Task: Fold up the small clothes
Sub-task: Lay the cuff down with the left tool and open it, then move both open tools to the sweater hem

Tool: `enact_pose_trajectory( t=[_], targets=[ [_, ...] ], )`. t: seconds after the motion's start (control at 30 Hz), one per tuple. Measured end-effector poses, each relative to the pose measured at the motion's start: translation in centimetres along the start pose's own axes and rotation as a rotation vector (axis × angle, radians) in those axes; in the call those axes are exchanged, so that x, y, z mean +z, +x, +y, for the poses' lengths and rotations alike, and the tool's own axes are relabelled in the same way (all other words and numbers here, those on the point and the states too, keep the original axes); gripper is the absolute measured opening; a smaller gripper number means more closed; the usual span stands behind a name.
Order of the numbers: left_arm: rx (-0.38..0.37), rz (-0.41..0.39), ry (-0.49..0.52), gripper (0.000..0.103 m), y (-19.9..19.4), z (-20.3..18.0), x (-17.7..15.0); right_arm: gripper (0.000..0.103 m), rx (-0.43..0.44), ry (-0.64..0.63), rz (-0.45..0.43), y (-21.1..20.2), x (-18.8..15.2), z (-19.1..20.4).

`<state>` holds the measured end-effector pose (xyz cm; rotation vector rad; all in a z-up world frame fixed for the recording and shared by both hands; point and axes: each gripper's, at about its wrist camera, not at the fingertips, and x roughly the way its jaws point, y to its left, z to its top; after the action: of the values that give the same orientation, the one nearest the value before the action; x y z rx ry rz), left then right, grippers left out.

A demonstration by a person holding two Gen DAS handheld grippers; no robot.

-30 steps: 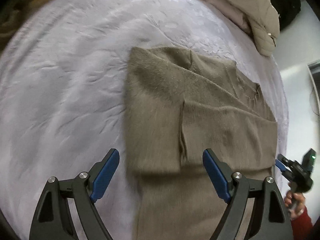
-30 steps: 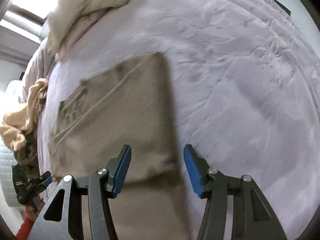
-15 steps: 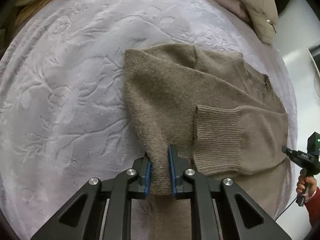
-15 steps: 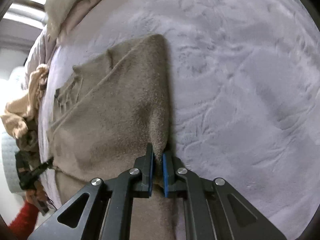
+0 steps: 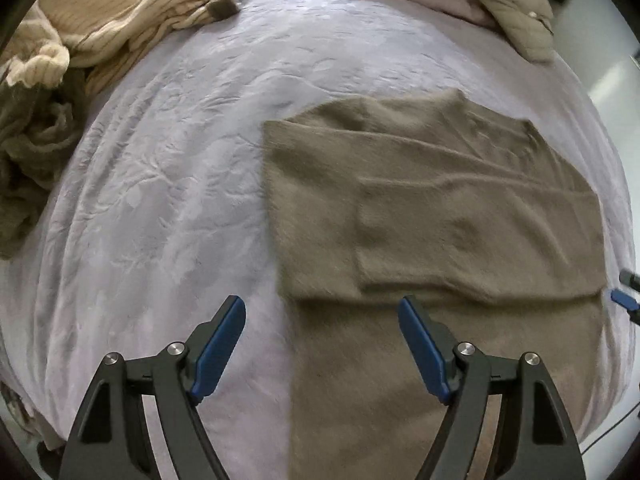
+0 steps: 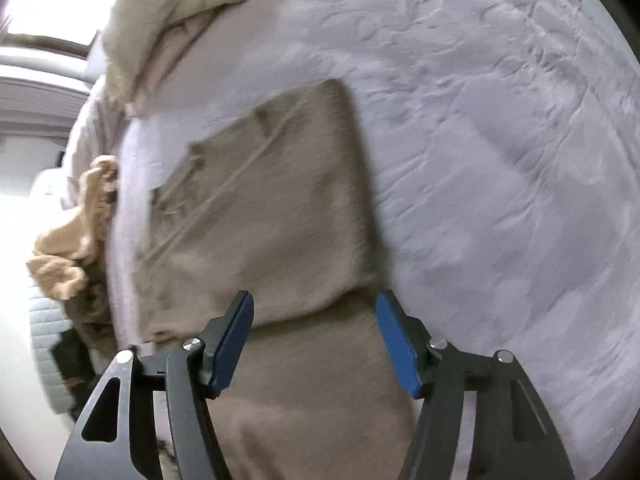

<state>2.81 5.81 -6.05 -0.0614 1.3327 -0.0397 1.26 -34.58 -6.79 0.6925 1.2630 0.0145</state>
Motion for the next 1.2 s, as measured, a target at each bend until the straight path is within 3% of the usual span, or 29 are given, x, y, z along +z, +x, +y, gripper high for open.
enact_pose_trajectory(
  t=[0.1, 0.23, 0.33, 0.43, 0.53, 0.6, 0.67, 0.87, 1.2],
  targets=[
    [-0.034, 0.032, -0.012, 0.079, -0.9, -1.8, -0.8, 0.081, 0.076, 0.046, 0.038, -0.2, -0.8, 0.7],
    [-0.046, 0.016, -0.041, 0.079, -2.8, -3.6, -1.8, 0.103, 0.234, 0.104, 0.070, -0.4, -2.2, 1.4],
    [-0.077, 0.019, -0.060, 0.081, -3.9, -4.8, -2.5, 0.103, 0.221, 0.065, -0.014, -1.6, -3.3, 2.8],
    [-0.081, 0.020, -0.047, 0.081, -4.6, -5.7, -3.0, 0.103, 0.060, -0.029, -0.014, -2.0, -3.5, 4.4],
    [-0.049, 0.034, -0.019, 0.081, -4.9, -6.6, -3.2, 0.103, -0.260, -0.214, -0.008, -2.0, -4.0, 6.6],
    [-0.002, 0.024, 0.003, 0.081, -5.3, -7.2, -3.4, 0.103, -0.370, -0.287, -0.044, -2.5, -4.5, 7.5],
    [0.017, 0.034, 0.007, 0.081, -5.5, -7.5, -3.4, 0.103, -0.419, -0.318, -0.070, -2.9, -4.7, 8.0],
    [0.018, 0.047, -0.017, 0.081, -6.6, -7.9, -3.9, 0.103, -0.344, -0.282, -0.004, -2.3, -4.6, 7.5],
    [0.075, 0.024, -0.016, 0.081, -8.5, -9.1, -4.9, 0.103, -0.190, -0.282, -0.041, -3.1, -5.1, 8.0]
  ],
)
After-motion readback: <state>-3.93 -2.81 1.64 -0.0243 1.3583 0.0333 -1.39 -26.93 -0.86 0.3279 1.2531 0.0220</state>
